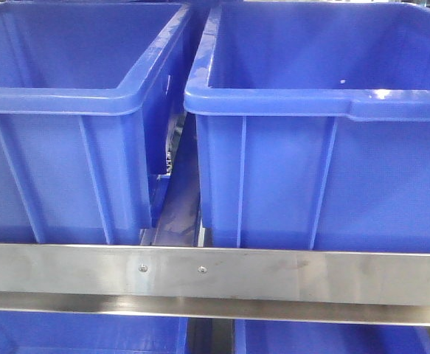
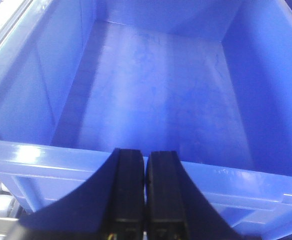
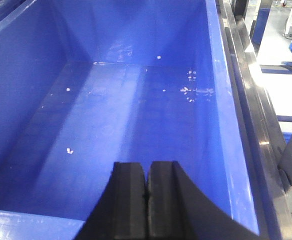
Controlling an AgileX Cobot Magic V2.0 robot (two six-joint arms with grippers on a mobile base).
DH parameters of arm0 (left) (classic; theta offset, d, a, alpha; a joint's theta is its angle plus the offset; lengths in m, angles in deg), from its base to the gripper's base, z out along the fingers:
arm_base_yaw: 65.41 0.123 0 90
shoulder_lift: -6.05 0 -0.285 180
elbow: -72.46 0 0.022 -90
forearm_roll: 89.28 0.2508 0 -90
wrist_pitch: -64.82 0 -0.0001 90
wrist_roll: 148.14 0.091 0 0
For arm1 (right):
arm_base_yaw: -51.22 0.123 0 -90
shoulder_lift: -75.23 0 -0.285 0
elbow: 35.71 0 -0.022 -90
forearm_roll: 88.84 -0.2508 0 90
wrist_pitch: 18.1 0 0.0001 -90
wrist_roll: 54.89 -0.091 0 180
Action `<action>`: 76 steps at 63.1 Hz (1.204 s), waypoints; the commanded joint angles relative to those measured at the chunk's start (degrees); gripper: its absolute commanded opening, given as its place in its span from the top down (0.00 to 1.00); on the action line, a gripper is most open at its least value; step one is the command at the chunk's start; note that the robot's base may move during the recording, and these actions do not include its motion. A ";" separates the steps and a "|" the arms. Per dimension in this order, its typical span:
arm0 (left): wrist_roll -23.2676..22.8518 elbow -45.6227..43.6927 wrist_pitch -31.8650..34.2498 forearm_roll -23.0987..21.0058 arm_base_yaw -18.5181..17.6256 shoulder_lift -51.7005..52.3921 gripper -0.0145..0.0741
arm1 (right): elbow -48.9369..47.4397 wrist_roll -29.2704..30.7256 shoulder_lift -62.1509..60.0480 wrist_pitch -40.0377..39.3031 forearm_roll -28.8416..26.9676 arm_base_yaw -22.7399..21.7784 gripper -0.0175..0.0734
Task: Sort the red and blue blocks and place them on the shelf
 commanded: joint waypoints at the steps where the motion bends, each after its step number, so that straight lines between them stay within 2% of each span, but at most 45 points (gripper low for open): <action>1: -0.22 -1.70 4.56 0.20 -0.28 0.25 0.68 | -1.58 0.10 -0.06 -4.47 0.61 0.10 0.75; 32: -0.22 -1.70 4.56 0.20 -0.28 0.25 0.68 | -1.59 0.20 -0.06 -4.41 0.61 0.10 0.75; 36: -0.22 -1.70 4.56 0.20 -0.28 0.25 0.68 | -1.59 0.78 -1.60 -4.36 2.53 -0.16 0.75; 43: -0.22 -1.70 4.56 0.20 -0.28 0.25 0.68 | -0.70 0.42 -5.81 -4.56 2.24 -0.71 0.75; 76: -0.22 -1.70 4.56 0.20 -0.28 0.25 0.68 | 21.64 0.42 -33.70 -4.44 2.29 -2.28 0.75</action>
